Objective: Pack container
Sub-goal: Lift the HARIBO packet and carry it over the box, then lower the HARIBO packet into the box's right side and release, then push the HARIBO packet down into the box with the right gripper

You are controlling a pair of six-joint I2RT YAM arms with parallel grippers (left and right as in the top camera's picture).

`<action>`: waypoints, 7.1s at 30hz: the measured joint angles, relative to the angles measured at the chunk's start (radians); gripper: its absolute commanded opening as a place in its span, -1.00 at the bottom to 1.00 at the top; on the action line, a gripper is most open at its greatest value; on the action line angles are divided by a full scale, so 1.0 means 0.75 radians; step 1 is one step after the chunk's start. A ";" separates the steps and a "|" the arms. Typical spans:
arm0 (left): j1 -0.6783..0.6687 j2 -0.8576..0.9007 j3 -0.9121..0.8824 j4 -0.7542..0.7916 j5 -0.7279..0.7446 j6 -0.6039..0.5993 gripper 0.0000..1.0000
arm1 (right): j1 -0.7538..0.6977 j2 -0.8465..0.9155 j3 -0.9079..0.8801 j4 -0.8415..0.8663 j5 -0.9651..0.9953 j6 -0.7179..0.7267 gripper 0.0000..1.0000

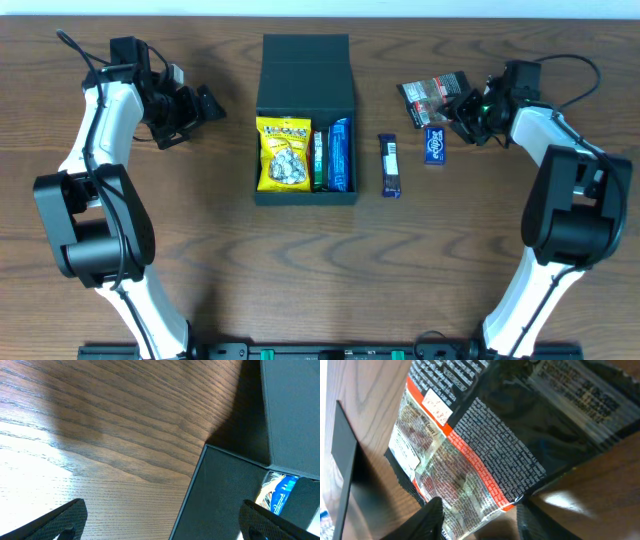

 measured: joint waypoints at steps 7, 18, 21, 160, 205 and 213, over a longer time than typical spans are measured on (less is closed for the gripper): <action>0.000 0.000 0.000 0.001 -0.001 0.000 0.95 | 0.004 0.021 0.000 0.019 0.036 0.062 -0.74; 0.000 0.000 0.000 0.000 -0.004 0.000 0.95 | 0.004 0.038 0.000 0.067 0.050 0.081 -0.98; 0.000 0.000 0.000 -0.003 -0.005 0.000 0.95 | 0.004 0.041 0.008 0.074 0.047 0.047 -0.97; 0.000 0.000 0.002 -0.008 -0.039 0.044 0.95 | 0.713 -0.530 0.098 -0.325 -0.068 0.170 -0.96; 0.000 0.000 0.002 0.001 -0.040 0.044 0.95 | 0.749 -0.195 0.349 -0.822 0.326 -0.254 -0.21; 0.000 0.000 0.002 0.002 -0.039 0.044 0.95 | 0.749 -0.138 0.349 -0.807 0.316 -0.266 -0.43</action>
